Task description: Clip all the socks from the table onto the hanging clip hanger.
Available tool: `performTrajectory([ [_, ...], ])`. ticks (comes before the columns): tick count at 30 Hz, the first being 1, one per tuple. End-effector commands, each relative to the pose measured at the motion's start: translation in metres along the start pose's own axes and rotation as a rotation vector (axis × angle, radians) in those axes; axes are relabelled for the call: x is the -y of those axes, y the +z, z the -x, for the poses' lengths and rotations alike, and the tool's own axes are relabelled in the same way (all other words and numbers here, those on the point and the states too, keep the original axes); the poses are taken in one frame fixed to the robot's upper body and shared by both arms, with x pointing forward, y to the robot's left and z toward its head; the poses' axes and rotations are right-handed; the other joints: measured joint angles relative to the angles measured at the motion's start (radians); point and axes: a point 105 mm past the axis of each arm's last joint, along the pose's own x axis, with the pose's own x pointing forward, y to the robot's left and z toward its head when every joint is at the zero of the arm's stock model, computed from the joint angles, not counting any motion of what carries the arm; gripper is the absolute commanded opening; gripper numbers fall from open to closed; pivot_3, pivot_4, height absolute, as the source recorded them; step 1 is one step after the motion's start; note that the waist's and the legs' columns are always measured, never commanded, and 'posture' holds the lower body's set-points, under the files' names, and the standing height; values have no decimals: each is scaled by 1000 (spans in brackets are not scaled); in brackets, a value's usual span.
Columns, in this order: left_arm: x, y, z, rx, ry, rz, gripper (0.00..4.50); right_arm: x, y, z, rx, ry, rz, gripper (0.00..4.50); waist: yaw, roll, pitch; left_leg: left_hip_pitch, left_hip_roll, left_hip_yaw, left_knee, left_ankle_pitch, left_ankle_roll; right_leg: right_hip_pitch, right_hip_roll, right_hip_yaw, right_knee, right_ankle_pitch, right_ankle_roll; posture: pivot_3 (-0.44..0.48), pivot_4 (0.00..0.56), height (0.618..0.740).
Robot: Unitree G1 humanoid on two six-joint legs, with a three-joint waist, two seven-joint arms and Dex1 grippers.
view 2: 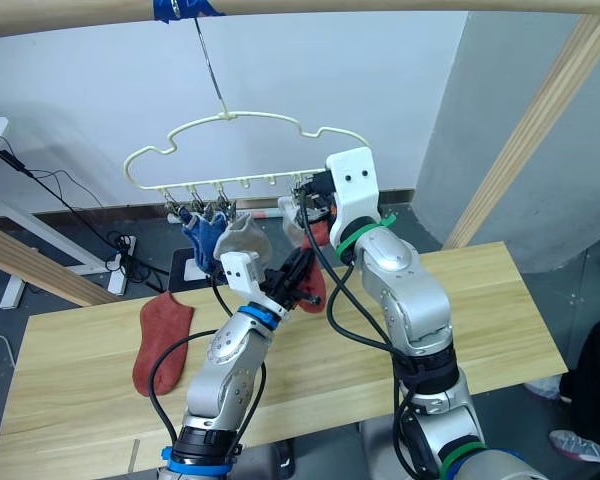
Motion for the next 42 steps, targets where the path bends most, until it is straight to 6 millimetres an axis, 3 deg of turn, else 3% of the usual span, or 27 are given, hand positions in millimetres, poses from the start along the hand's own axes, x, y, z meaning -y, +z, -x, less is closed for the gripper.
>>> performTrajectory([
  [1, 9, 17, -3, 76, -22, 6, 0, -5, 18, 2, 68, 20, -10, 108, 0, 0, 0, 0, 0, 0, 0, 0, 0, 0, 0, 0, 0, 0, 0, -271, 249, 735],
  [18, 13, 28, -8, 111, -37, 16, 0, -7, 16, 3, 64, 20, 26, 108, 0, 0, 0, 0, 0, 0, 0, 0, 0, 0, 0, 0, 0, 0, 0, -271, 249, 735],
  [28, 12, 29, -11, 110, -39, 8, 0, -6, 19, 4, 77, 20, 15, 3677, 0, 0, 0, 0, 0, 0, 0, 0, 0, 0, 0, 0, 0, 0, 0, -263, 243, 735],
  [35, 7, 19, -11, 53, -38, -72, 0, -9, 26, 25, 88, 104, 48, 3677, 1, 0, -1, 0, 0, 0, 0, 0, 0, 0, 0, 0, 0, 0, 0, -267, 241, 735],
  [42, 8, 11, -10, 8, -91, -99, 2171, -8, 25, 46, 57, 169, 117, 3722, 0, 0, -2, 0, 0, 0, 0, 0, 0, 0, 0, 0, 0, 0, 0, -285, 243, 735],
])
